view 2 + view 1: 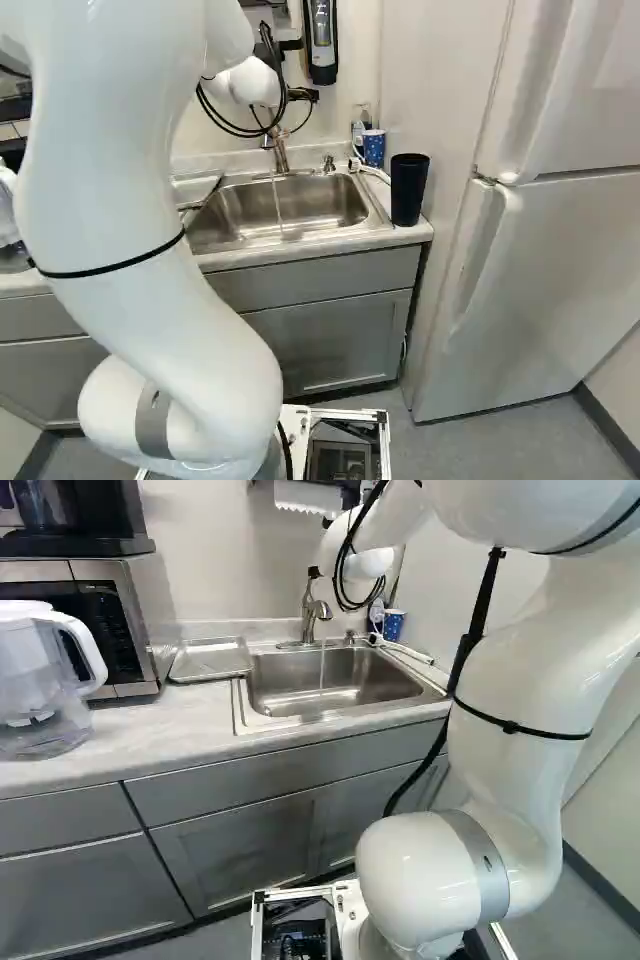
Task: Rinse the cup and place it in the tray
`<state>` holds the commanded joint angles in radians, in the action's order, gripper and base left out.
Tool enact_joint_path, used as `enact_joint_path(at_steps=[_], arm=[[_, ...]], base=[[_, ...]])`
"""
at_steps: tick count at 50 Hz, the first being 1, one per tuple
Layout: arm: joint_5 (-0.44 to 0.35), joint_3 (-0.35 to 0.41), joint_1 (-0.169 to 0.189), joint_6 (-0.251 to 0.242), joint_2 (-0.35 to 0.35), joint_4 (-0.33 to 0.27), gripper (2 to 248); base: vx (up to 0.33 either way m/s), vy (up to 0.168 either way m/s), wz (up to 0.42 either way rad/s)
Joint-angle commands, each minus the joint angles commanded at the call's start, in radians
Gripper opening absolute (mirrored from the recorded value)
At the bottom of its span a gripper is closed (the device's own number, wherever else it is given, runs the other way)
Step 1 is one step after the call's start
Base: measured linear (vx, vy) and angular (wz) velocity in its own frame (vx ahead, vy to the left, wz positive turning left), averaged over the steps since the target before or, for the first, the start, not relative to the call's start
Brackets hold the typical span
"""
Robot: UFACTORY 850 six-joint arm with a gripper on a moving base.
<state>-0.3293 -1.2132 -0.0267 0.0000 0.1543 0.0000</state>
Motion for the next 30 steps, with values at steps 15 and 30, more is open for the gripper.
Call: enact_joint_path(at_steps=[15, 30], arm=[[0.0, 0.051, 0.0, 0.0, -0.048, 0.0, 247], [0.0, 0.132, -0.003, 0.0, -0.126, 0.0, 247]], base=[[0.0, 0.0, 0.0], [0.0, 0.0, 0.0]])
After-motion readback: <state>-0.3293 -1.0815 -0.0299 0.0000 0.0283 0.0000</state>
